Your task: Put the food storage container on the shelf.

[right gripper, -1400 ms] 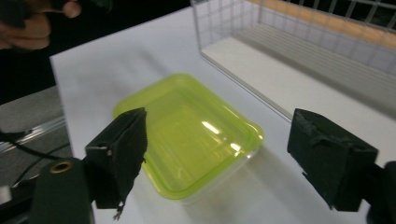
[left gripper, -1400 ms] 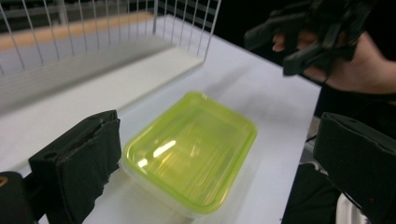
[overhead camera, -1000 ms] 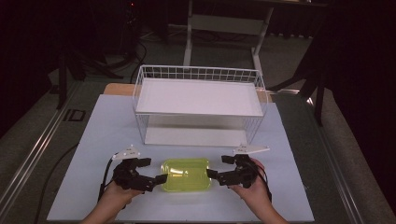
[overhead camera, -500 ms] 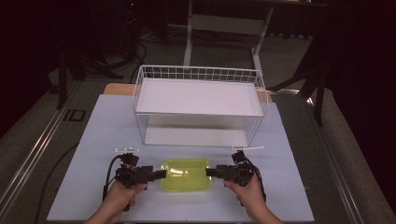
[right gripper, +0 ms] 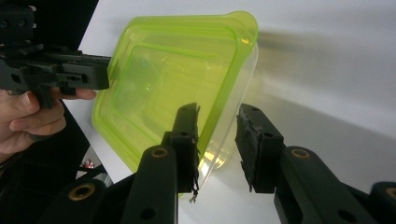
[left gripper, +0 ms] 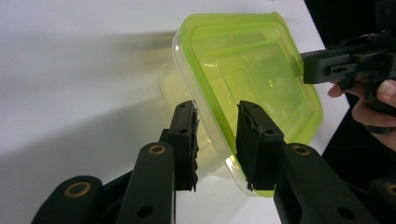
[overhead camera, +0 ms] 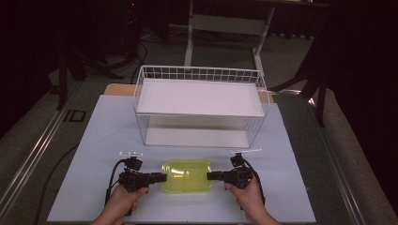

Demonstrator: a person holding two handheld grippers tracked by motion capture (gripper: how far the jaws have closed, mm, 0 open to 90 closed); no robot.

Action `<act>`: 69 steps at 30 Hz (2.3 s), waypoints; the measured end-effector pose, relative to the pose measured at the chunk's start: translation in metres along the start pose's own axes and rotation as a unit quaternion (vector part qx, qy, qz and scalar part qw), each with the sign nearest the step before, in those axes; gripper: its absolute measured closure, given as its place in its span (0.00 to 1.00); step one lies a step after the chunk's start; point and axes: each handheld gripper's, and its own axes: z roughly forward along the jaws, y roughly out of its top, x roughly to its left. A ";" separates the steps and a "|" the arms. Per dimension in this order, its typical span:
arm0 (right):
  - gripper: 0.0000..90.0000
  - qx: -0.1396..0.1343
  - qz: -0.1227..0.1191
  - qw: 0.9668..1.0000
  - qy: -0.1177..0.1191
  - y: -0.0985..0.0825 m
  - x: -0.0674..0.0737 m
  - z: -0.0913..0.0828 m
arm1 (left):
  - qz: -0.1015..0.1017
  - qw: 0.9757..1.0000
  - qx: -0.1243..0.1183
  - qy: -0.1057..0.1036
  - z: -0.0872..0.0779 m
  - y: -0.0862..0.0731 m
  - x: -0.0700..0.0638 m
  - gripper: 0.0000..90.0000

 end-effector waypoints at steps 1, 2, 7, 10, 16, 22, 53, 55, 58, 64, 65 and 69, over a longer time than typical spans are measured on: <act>0.78 -0.001 0.003 1.000 -0.001 0.000 0.000 0.000 | -0.002 1.000 0.002 -0.003 0.000 0.000 0.000 0.78; 0.79 0.001 0.005 1.000 0.001 0.000 0.000 0.001 | -0.004 1.000 0.001 -0.004 0.000 0.000 0.000 0.78; 0.82 0.007 0.004 1.000 0.000 0.000 0.004 0.005 | -0.006 1.000 0.005 0.000 0.001 -0.003 -0.005 0.82; 0.83 0.001 -0.005 1.000 -0.004 -0.002 0.007 0.004 | -0.002 1.000 0.009 0.005 0.002 -0.004 -0.008 0.83; 0.84 -0.004 -0.005 1.000 -0.006 -0.005 0.010 0.002 | -0.004 1.000 0.004 0.012 0.001 -0.007 -0.012 0.85; 0.89 -0.020 -0.017 1.000 -0.015 -0.005 0.017 -0.004 | 0.004 0.999 -0.023 0.039 -0.008 -0.003 -0.029 0.90; 0.88 -0.143 -0.014 0.986 -0.086 0.045 -0.003 -0.033 | 0.069 0.992 -0.097 0.033 0.033 0.068 -0.034 0.90; 0.88 -0.146 -0.012 0.985 -0.090 0.048 -0.006 -0.032 | 0.070 0.992 -0.097 0.035 0.037 0.071 -0.032 0.90; 0.88 -0.148 -0.009 0.984 -0.099 0.052 -0.010 -0.028 | 0.075 0.991 -0.101 0.038 0.042 0.075 -0.028 0.90; 0.88 -0.158 -0.007 0.982 -0.106 0.059 -0.016 -0.022 | 0.079 0.990 -0.110 0.047 0.047 0.082 -0.022 0.90; 0.88 -0.159 -0.008 0.981 -0.107 0.060 -0.016 -0.020 | 0.078 0.990 -0.109 0.047 0.048 0.083 -0.021 0.90; 0.88 -0.164 -0.012 0.979 -0.120 0.063 -0.016 -0.015 | 0.066 0.990 -0.112 0.050 0.052 0.085 -0.014 0.90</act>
